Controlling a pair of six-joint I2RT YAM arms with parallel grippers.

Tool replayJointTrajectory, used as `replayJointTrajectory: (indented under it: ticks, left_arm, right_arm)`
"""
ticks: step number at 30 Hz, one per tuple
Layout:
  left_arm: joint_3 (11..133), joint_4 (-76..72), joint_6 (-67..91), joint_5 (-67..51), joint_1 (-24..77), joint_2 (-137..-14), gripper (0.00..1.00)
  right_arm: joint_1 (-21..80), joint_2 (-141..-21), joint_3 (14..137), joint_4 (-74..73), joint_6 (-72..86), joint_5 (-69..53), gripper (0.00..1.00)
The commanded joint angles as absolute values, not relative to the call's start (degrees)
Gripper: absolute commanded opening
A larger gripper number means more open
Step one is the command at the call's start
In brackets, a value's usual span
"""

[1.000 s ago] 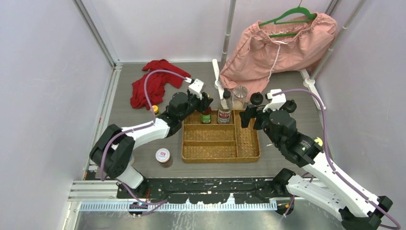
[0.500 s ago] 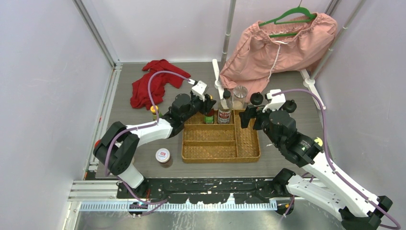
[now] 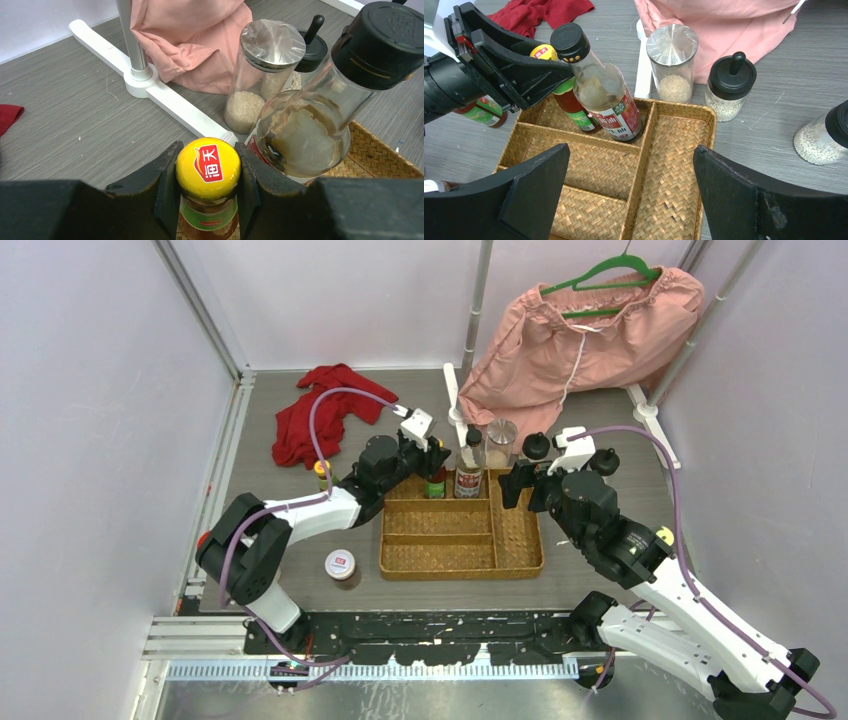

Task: Organize the condiment bottles
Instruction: Place the bottle in the storage box.

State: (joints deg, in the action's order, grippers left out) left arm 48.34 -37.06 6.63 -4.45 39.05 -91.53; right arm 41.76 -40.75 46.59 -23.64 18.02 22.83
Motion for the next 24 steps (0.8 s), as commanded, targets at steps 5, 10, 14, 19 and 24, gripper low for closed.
replayJointTrajectory:
  ticks: [5, 10, 14, 19, 24]
  left_arm:
    - [51.49, -47.66, 4.37, -5.98, 39.39, -91.43, 0.21]
    - [51.19, -49.44, 4.62, -6.32, 39.43, -92.72, 0.20]
    - [50.71, -49.81, 4.96, -6.34, 39.38, -93.06, 0.22]
    - [49.28, -50.10, 5.57, -6.16, 39.44, -92.25, 0.29]
    - [47.90, -50.10, 6.47, -6.14, 39.38, -91.56, 0.37]
  right_arm:
    - [41.60, -40.95, 46.18, -20.69, 18.28, 22.54, 1.00]
    - [41.63, -41.43, 46.06, -20.46, 18.37, 22.28, 1.00]
    - [41.56, -41.83, 46.16, -20.22, 18.24, 22.13, 1.00]
    - [41.57, -41.93, 46.07, -20.06, 18.17, 21.87, 1.00]
    - [41.58, -41.86, 46.10, -20.23, 18.27, 21.81, 1.00]
